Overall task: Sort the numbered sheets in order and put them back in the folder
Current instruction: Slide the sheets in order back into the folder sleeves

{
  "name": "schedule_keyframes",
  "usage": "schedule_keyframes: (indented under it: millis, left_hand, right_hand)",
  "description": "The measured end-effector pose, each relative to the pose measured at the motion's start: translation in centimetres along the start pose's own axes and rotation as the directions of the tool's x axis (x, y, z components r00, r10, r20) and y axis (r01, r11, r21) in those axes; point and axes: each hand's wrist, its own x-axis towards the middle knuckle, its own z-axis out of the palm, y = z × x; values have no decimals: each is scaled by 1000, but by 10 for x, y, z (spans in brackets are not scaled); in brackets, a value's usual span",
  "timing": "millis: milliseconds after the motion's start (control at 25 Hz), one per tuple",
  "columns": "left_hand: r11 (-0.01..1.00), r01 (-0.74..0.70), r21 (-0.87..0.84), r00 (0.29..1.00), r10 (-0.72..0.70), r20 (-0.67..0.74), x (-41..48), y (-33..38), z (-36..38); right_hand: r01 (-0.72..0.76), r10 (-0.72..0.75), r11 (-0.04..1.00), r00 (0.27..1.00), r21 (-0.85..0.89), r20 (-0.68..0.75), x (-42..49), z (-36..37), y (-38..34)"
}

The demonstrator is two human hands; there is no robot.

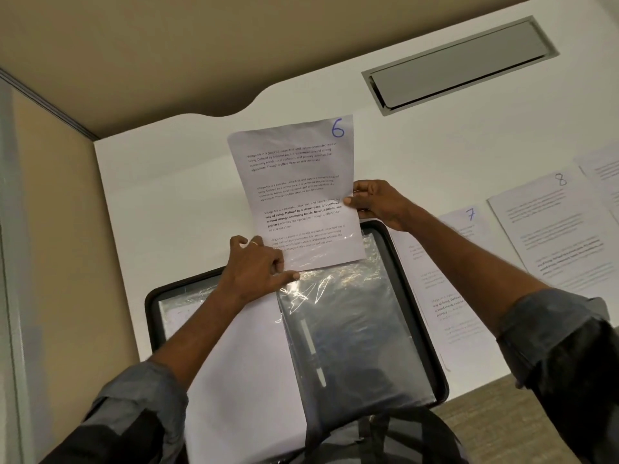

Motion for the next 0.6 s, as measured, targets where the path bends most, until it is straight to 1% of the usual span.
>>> schedule_keyframes:
  millis: [40,80,160,200,240,280,320,360,440,520,600]
  left_hand:
    - [1000,11,-26,1000,-11,-6,1,-3,1]
    - [995,29,-94,999,-30,-12,2,-6,3]
    - [940,37,-339,995,-65,-71,0,-15,7]
    - [875,40,-482,986,-113,-123,-2,-17,8]
    - [786,60,-616,969,-195,-154,-3,-17,8]
    - [685,81,-724,946,-282,-162,-4,-16,7]
    - [596,118,-794,921,-364,-137,-3,-14,6]
    - [519,157,-840,902,-422,-92,0,-11,5]
    - [410,194,-891,877,-480,-30,4,-7,6]
    - [344,193,-919,874,-486,1,8,-7,10]
    - [314,197,-929,891,-453,35,9,-9,17]
  right_hand:
    - [-4,4,1000,1000,-6,-2,1,-2,0]
    - [-7,7,1000,1000,-7,-7,1,-3,1]
    - [-21,21,1000,1000,4,-10,3,-7,3]
    - [-32,32,999,999,11,-6,3,-9,5]
    - [-44,43,999,999,13,4,4,-10,7]
    - [-55,55,998,998,7,18,4,-10,10]
    - [-68,68,998,997,-6,30,4,-10,13]
    - [-80,80,997,996,-16,38,4,-9,15]
    - [-88,89,996,995,-21,49,2,-7,17]
    - [-92,94,995,993,-28,65,-3,-7,16]
    - [-98,103,993,992,-66,77,-8,-10,16]
